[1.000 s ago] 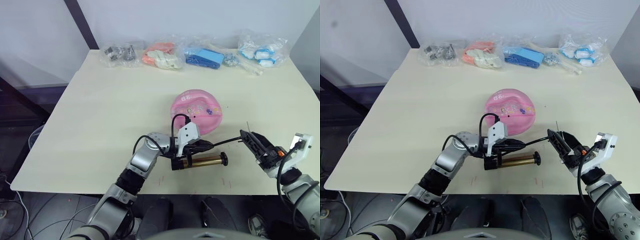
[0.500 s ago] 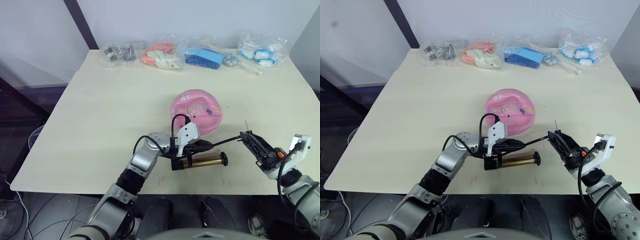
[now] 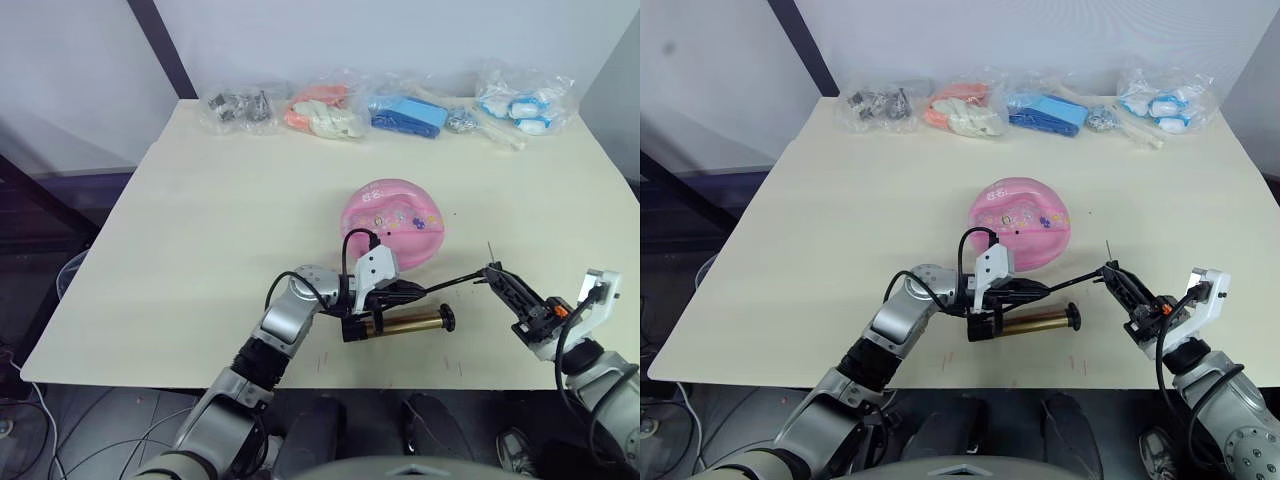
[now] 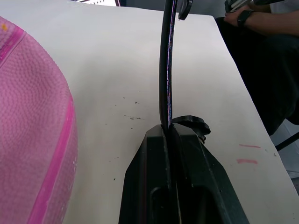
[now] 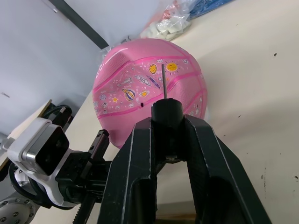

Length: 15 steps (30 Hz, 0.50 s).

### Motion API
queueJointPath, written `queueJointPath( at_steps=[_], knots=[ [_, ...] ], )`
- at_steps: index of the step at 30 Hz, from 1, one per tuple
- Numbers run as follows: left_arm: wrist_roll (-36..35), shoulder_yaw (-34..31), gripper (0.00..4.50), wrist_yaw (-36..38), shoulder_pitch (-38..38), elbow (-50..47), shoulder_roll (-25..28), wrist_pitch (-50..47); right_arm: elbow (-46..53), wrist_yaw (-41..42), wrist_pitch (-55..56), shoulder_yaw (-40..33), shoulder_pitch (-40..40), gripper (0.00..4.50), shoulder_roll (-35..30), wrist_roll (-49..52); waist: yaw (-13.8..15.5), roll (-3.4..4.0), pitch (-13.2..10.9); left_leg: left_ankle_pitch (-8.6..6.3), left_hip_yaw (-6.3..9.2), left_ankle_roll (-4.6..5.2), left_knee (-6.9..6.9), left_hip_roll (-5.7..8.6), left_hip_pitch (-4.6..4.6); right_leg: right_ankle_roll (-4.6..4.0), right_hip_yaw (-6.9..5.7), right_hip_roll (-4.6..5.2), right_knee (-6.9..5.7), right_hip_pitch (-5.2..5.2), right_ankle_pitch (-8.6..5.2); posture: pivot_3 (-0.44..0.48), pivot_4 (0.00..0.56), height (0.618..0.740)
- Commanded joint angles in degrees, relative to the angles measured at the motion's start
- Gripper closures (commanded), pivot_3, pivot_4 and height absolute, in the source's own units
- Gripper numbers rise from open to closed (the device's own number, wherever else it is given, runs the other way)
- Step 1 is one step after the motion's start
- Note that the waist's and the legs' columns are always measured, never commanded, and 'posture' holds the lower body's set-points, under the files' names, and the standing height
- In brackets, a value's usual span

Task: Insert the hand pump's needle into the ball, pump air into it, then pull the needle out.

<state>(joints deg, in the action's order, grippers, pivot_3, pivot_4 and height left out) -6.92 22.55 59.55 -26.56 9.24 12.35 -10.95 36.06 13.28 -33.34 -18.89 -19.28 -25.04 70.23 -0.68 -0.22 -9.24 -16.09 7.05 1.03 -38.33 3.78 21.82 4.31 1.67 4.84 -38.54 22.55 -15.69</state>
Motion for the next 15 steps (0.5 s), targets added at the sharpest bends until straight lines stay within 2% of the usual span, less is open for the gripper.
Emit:
queueJointPath(
  at_steps=[1,2,5,7,8,9,10,11,12,13,15],
  knots=[
    [-1.29,-0.42,4.50,0.46,0.30,-1.21,-0.19,0.86,1.22,0.20,0.20,-0.88,-0.19,4.17,-0.41,0.64,0.00,0.00,0.00,0.00,0.00,0.00,0.00,0.00,0.00,0.00,0.00,0.00,0.00,0.00,0.00,0.000,0.150,0.740],
    [-1.49,-0.53,4.50,0.63,0.34,-1.30,-0.14,0.74,1.26,0.14,0.25,-0.96,-0.23,4.17,-0.35,0.76,0.00,0.00,0.00,0.00,0.01,0.00,0.00,0.00,0.00,0.00,0.00,0.00,0.00,0.00,0.00,0.000,0.150,0.740],
    [-2.58,-1.44,3.46,1.12,0.48,-1.71,0.04,0.54,1.34,0.50,-0.18,-1.35,-0.28,4.17,-0.91,1.79,0.01,0.00,0.00,0.00,0.00,0.00,0.00,0.00,0.00,0.00,0.00,0.00,0.00,0.00,0.00,0.000,0.150,0.740],
    [-3.09,-1.62,2.68,1.59,0.58,-2.19,0.55,0.59,1.21,1.15,-0.60,-1.89,-0.45,4.17,-1.71,2.91,0.01,0.00,0.00,0.00,0.00,0.00,0.00,0.00,0.00,0.00,0.00,0.00,0.00,0.00,0.00,0.000,0.150,0.740],
    [-3.36,-1.69,2.12,1.93,0.64,-2.57,0.94,0.74,1.19,1.67,-0.89,-2.21,-0.59,4.17,-2.35,3.53,0.00,0.00,0.00,0.00,0.00,0.00,0.00,0.00,0.00,0.00,0.00,0.00,0.00,0.00,0.00,0.000,0.150,0.740],
    [-3.69,-1.81,1.83,2.27,0.79,-3.09,1.30,0.86,1.28,2.16,-1.12,-2.47,-0.84,4.17,-2.99,4.04,-0.01,0.00,0.00,0.00,0.00,0.00,0.00,0.00,0.00,0.00,0.00,0.00,0.00,0.00,0.00,0.000,0.150,0.740],
    [-3.94,-1.87,1.24,2.47,0.89,-3.43,1.55,0.93,1.34,2.45,-1.23,-2.60,-1.03,4.17,-3.45,4.37,-0.02,0.00,0.00,0.00,0.00,0.00,0.00,0.00,0.00,0.00,0.00,0.00,0.00,0.00,0.00,0.000,0.150,0.740],
    [-4.65,-2.19,0.96,2.92,1.09,-4.20,1.96,0.44,1.28,3.08,-1.49,-3.06,-1.22,4.17,-4.23,4.86,-0.01,0.00,0.00,0.00,0.00,0.00,0.00,0.00,0.00,0.00,0.00,0.00,0.00,0.00,0.00,0.000,0.150,0.740],
    [-5.30,-2.61,0.36,3.42,1.36,-5.07,2.57,0.26,1.24,3.95,-1.73,-3.55,-1.37,4.17,-5.17,4.88,0.00,0.00,0.00,0.00,0.00,0.00,0.00,0.00,0.01,0.00,0.00,0.00,0.01,0.00,0.00,0.000,0.150,0.740],
    [-5.88,-3.11,0.05,3.91,1.61,-5.89,3.25,0.23,1.25,5.18,-1.92,-3.93,-1.52,4.17,-6.37,4.17,0.00,-0.01,-0.01,0.00,0.01,0.00,0.00,0.00,0.01,0.00,0.00,0.00,0.01,0.00,0.00,0.000,0.150,0.740],
    [-7.19,-4.23,0.01,5.16,2.12,-7.62,5.07,0.16,1.13,7.76,-1.89,-4.83,-1.85,4.17,-8.37,3.04,-0.05,-0.01,-0.01,0.00,-0.01,0.00,0.00,0.00,0.00,0.00,0.01,0.00,0.00,0.00,0.00,0.000,0.150,0.740]
  ],
)
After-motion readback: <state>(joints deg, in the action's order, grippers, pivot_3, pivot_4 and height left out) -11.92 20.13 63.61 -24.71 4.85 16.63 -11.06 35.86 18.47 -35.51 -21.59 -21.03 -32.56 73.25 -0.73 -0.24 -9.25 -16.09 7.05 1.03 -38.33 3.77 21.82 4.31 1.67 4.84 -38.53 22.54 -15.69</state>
